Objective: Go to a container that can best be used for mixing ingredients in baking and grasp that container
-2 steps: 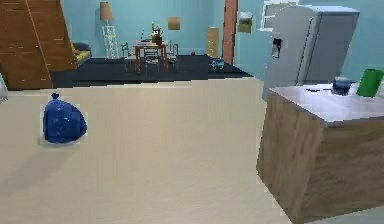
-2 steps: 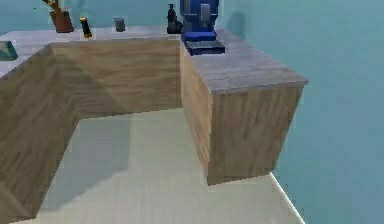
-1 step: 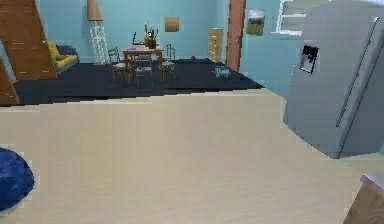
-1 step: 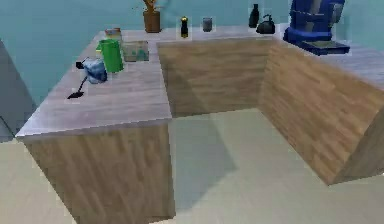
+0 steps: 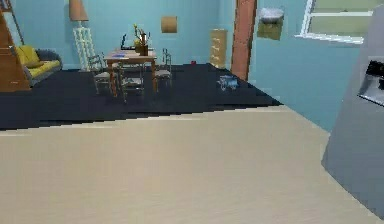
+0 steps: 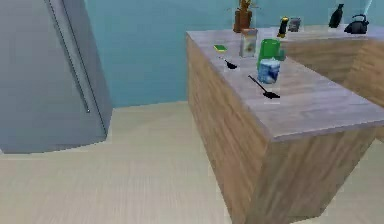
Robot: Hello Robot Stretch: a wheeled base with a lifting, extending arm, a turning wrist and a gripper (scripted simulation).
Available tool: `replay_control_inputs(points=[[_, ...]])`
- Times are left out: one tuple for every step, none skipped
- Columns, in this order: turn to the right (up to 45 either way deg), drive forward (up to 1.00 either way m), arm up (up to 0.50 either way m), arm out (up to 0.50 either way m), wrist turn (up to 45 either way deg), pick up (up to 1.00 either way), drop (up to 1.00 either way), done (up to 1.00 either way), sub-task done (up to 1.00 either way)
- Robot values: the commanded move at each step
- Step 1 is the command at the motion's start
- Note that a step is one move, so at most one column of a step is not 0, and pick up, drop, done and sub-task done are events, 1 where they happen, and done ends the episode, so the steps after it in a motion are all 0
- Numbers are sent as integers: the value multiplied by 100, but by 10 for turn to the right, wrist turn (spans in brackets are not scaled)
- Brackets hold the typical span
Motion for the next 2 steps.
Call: replay_control_inputs(points=[[0, 100, 0, 0, 0, 0, 0, 0, 0], [0, 100, 0, 0, 0, 0, 0, 0, 0]])
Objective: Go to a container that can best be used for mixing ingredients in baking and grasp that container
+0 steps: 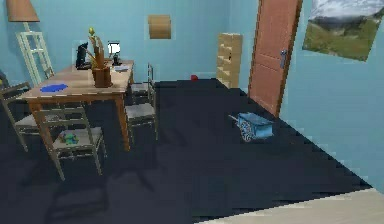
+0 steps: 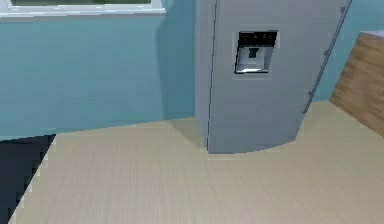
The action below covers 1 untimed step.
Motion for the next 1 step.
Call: replay_control_inputs(points=[[-30, 0, 0, 0, 0, 0, 0, 0, 0]])
